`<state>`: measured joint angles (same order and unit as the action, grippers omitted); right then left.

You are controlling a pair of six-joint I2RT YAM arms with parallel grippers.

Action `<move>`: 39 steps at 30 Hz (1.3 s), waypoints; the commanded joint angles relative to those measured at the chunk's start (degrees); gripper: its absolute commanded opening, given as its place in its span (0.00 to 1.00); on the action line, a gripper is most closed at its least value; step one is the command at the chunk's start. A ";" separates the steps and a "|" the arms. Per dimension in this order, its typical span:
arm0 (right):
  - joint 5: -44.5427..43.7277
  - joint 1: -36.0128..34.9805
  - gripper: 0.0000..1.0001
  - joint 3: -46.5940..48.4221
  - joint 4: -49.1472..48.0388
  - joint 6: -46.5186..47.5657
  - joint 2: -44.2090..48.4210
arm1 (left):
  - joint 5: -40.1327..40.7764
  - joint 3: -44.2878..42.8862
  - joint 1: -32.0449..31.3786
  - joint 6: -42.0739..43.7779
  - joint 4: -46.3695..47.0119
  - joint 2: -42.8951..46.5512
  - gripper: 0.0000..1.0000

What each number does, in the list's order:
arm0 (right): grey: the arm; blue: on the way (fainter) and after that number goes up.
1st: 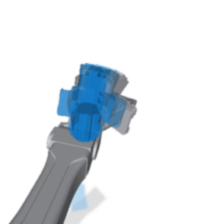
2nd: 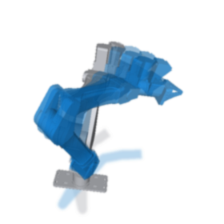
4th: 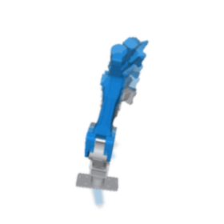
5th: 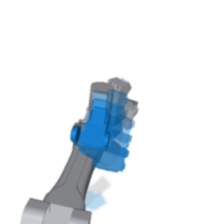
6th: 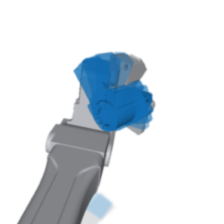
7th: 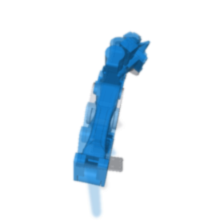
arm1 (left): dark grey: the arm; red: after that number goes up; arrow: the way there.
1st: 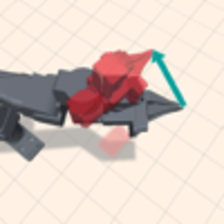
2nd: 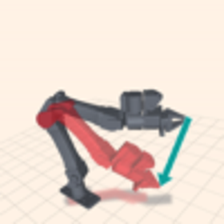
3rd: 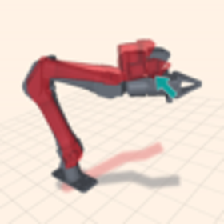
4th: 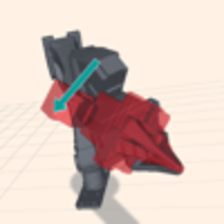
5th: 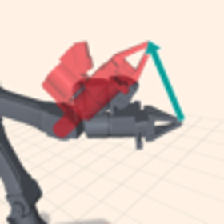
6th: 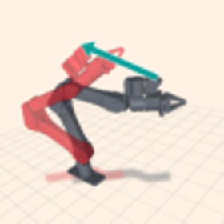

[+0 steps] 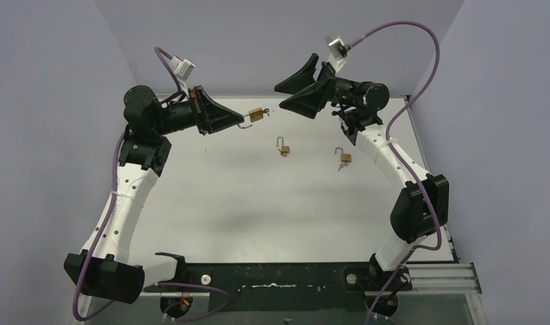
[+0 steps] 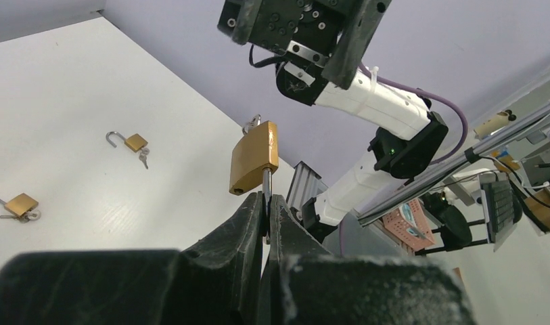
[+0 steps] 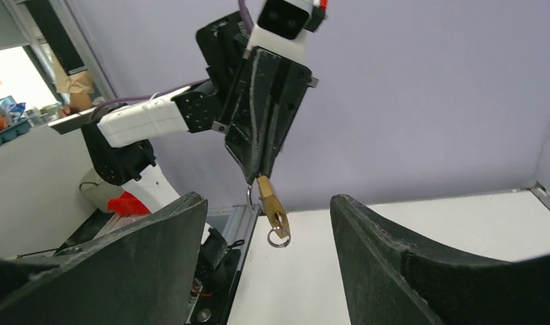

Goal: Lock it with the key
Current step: Lock the lock.

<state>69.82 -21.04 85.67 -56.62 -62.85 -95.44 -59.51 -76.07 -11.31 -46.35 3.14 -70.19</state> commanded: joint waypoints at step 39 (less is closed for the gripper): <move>-0.52 -7.88 0.31 7.63 14.92 17.65 -1.77 | -4.37 -5.42 2.99 0.25 3.46 -1.44 0.00</move>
<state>70.35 -28.88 91.09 -36.62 -43.62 -99.26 -62.67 -79.46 -8.73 -45.41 2.96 -72.14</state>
